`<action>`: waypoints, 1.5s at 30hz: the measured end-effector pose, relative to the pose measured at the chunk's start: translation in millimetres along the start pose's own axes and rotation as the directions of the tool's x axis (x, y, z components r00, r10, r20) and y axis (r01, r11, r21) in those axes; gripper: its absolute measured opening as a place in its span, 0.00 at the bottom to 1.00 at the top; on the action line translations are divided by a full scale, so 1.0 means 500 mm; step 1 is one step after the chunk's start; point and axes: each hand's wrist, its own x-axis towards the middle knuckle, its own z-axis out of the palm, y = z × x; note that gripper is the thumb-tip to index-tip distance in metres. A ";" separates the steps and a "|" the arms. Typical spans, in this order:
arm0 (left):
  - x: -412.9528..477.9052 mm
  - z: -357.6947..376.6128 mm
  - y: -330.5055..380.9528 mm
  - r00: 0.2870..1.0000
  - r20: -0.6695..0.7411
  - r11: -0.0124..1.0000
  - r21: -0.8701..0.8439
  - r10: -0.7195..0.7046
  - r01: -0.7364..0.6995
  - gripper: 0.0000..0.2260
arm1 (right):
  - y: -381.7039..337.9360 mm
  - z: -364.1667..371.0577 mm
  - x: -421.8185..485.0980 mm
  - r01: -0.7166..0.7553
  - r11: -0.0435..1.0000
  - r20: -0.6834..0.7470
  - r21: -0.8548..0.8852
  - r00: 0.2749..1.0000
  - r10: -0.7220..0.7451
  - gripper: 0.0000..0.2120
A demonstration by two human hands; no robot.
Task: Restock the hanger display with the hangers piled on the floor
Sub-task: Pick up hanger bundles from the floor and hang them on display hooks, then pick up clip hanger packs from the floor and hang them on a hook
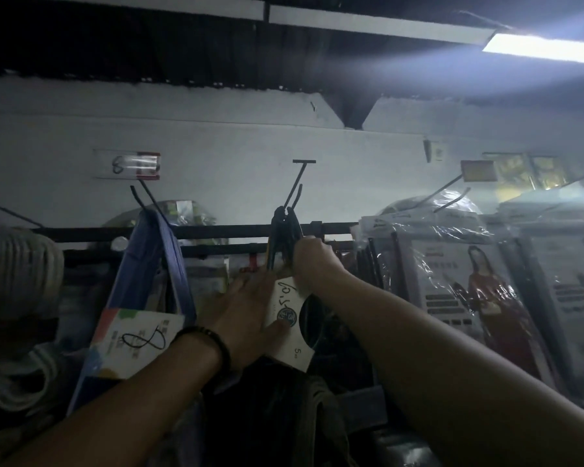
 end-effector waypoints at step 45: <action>-1.990 -0.464 0.082 -0.338 0.390 -0.122 0.484 -0.856 0.867 0.15 | -0.834 0.405 -1.660 0.373 0.510 0.604 0.775 -0.200 -0.771 0.09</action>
